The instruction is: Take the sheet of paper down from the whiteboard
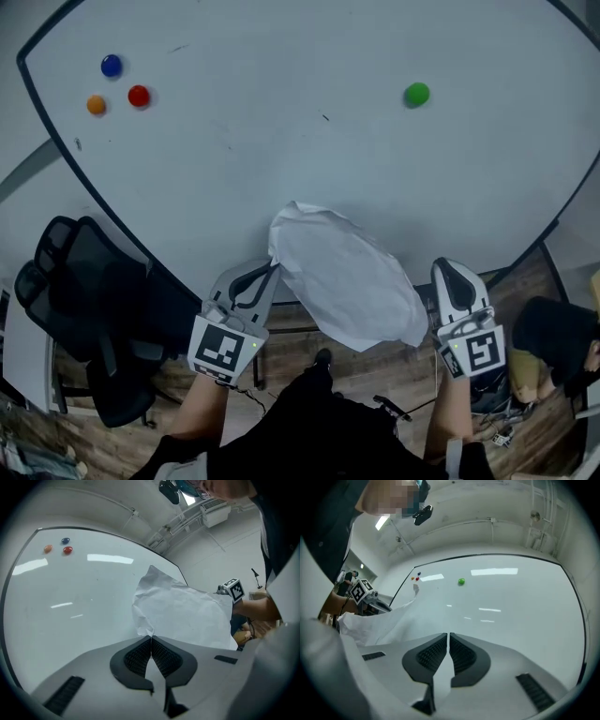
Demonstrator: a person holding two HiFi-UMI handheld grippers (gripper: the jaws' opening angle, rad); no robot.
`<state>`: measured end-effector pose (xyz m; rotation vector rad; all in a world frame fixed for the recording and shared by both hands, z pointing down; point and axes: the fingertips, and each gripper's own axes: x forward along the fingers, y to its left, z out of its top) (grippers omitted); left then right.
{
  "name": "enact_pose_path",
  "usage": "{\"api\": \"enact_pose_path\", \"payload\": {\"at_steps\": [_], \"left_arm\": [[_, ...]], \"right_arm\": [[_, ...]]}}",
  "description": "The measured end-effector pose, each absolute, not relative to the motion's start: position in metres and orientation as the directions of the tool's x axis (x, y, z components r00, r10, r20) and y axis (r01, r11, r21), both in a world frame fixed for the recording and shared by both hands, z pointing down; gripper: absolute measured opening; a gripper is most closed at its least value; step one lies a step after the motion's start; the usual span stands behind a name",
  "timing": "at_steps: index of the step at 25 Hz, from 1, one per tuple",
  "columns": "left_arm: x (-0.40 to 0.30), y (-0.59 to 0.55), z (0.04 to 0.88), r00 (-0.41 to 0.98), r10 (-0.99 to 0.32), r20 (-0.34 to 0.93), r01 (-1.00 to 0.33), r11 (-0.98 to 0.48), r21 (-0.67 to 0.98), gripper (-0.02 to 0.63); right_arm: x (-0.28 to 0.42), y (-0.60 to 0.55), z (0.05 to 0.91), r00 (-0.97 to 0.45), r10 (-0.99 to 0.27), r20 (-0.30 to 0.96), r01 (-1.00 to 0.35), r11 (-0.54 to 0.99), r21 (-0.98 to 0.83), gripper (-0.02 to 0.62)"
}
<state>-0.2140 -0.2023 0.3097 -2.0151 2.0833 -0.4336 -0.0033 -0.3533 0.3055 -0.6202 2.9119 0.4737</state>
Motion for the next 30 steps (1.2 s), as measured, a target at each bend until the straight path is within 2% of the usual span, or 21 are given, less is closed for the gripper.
{"api": "enact_pose_path", "payload": {"at_steps": [13, 20, 30], "left_arm": [[-0.204, -0.204, 0.442, 0.008, -0.979, 0.205, -0.984, -0.044, -0.172, 0.017], [-0.178, -0.204, 0.515, 0.069, -0.958, 0.279, -0.991, -0.098, -0.090, 0.018], [-0.181, -0.195, 0.584, 0.029, -0.958, 0.287, -0.999, -0.020, 0.034, 0.017]], "right_arm": [[0.047, -0.355, 0.460, -0.922, -0.388, -0.007, -0.388, 0.921, -0.036, 0.028], [0.068, -0.342, 0.508, -0.927, -0.375, 0.012, -0.374, 0.920, -0.120, 0.028], [0.073, -0.318, 0.553, -0.938, -0.341, 0.060, -0.346, 0.918, -0.194, 0.028]]}}
